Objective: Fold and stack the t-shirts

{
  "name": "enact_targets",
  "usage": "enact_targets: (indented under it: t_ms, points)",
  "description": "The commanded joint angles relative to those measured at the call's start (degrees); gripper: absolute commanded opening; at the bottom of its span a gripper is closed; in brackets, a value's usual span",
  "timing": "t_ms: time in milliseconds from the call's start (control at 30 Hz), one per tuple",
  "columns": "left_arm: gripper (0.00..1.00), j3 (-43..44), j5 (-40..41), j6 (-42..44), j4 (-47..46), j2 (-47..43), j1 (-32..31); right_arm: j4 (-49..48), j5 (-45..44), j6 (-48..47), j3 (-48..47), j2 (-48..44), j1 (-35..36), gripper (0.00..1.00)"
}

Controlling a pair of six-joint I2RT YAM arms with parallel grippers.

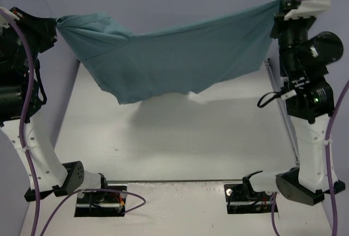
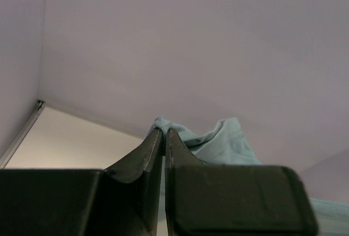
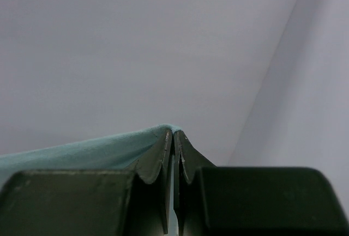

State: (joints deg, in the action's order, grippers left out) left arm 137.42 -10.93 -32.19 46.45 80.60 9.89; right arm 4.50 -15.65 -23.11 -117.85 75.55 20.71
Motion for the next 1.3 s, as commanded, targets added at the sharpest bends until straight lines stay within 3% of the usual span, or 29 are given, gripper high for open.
enact_targets:
  t_ms: [0,467,867,1100,1267]
  points:
    - [0.00,2.8,-2.6,-0.6,-7.2,-3.3,0.6,-6.1,-0.7,-1.6,-1.5,-4.9,-0.1,0.00]
    - [0.00,8.1,-7.1,2.1,-14.9,-6.5,0.2,-6.0,2.7,1.6,-5.3,-8.6,-0.1,0.00]
    - [0.00,6.9,-9.0,2.2,-16.6,-7.5,-0.8,-6.0,5.1,4.0,-3.3,-10.7,-0.1,0.00]
    - [0.00,2.4,-10.8,0.6,-18.0,-3.8,-0.8,-6.0,4.4,3.8,0.0,-6.6,-0.1,0.00]
    - [0.00,4.3,-12.2,-0.2,-19.7,1.6,-0.8,-6.3,3.7,1.7,-3.9,1.5,-0.1,0.00]
